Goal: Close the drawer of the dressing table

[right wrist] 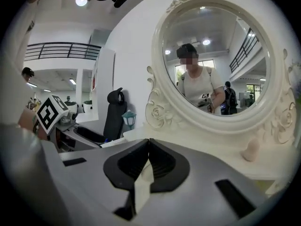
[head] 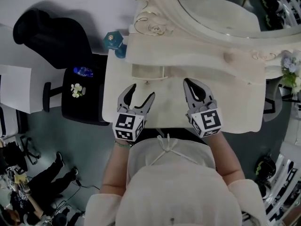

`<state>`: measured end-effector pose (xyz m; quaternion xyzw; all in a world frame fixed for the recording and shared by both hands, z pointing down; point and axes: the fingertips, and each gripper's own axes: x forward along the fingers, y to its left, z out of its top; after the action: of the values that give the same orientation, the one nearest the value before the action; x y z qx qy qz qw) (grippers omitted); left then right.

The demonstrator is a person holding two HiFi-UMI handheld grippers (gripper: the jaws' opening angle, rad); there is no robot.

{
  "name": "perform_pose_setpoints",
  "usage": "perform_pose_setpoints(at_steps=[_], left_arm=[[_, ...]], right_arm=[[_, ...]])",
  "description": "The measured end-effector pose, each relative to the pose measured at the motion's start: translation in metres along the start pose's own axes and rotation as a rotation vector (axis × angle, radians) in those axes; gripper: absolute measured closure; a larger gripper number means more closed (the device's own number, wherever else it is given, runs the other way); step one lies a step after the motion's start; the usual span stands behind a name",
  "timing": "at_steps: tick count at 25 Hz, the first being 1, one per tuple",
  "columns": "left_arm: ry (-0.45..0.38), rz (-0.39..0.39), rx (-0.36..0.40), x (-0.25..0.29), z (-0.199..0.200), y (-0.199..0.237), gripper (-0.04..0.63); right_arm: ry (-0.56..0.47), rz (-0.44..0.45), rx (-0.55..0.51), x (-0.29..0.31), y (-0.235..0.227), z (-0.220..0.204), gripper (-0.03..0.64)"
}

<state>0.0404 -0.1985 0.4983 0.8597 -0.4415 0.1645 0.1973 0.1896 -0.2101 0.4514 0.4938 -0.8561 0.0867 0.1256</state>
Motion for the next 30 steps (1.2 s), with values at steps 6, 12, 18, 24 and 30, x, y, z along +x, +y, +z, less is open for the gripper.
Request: perform_pose_setpoints(at_steps=[6,12,18,24,30], left_arm=[[0.076,0.074,-0.040,0.030,-0.040,0.010,0.269],[0.082,0.141,-0.085,0.051,-0.061,0.020,0.315],[0.082,0.212,-0.129,0.060,-0.070,0.028,0.402],[0.055,0.239,-0.108,0.064,-0.065,0.029,0.488],[0.067,0.214,-0.095,0.065,-0.065,0.029,0.491]], right_arm=[[0.044,0.066,0.014,0.024,-0.009,-0.031,0.611],[0.053,0.092,0.044,0.045,-0.009,-0.048,0.611],[0.073,0.114,0.058,0.053,-0.008,-0.060,0.611],[0.078,0.127,0.061,0.053,-0.007,-0.067,0.611],[0.078,0.122,0.064,0.054,-0.011,-0.071,0.611]])
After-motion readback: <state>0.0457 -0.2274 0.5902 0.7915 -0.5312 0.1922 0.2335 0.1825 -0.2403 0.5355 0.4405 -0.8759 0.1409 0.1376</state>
